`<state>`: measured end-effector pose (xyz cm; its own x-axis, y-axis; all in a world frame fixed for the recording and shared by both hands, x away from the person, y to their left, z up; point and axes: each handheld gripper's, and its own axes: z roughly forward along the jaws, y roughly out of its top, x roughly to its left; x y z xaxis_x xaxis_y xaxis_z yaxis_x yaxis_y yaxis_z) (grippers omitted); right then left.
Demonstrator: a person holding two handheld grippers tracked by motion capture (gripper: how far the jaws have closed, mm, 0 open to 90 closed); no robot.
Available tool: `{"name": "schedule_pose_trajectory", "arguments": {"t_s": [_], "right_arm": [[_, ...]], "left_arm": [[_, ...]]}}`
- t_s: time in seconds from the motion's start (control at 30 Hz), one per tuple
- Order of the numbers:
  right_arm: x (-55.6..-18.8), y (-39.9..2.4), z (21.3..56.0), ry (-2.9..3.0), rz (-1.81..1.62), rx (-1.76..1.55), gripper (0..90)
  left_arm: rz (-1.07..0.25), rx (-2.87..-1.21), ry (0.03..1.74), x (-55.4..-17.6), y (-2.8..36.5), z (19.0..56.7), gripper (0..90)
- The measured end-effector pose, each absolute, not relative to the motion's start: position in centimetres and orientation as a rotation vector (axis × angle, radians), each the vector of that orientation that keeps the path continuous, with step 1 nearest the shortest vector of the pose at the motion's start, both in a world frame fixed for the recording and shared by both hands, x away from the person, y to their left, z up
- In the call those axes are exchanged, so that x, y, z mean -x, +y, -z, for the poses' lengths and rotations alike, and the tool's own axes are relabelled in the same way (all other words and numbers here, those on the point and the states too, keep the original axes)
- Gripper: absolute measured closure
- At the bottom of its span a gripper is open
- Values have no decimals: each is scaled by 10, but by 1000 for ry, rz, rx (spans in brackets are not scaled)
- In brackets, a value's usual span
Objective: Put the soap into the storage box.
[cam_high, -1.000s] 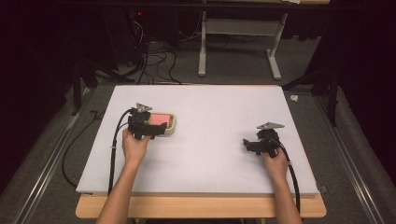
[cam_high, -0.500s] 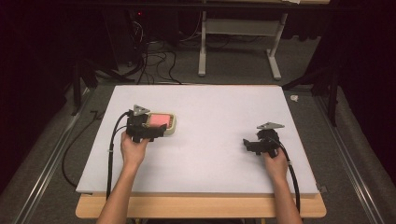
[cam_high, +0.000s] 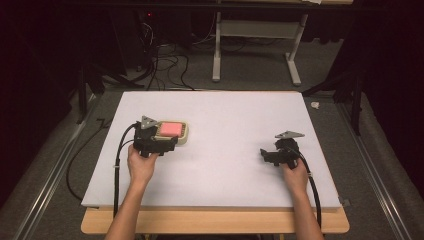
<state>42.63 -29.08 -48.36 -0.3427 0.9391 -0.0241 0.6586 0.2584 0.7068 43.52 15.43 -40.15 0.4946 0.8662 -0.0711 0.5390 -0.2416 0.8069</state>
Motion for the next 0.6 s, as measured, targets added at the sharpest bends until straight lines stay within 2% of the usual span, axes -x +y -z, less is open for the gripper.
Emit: {"name": "schedule_pose_trajectory", "arguments": {"t_s": [0.6], "right_arm": [[-426,-291,484,2092,-845,-1448,154]], "left_arm": [[-480,-1902,1149,-412,160,406,101]]}}
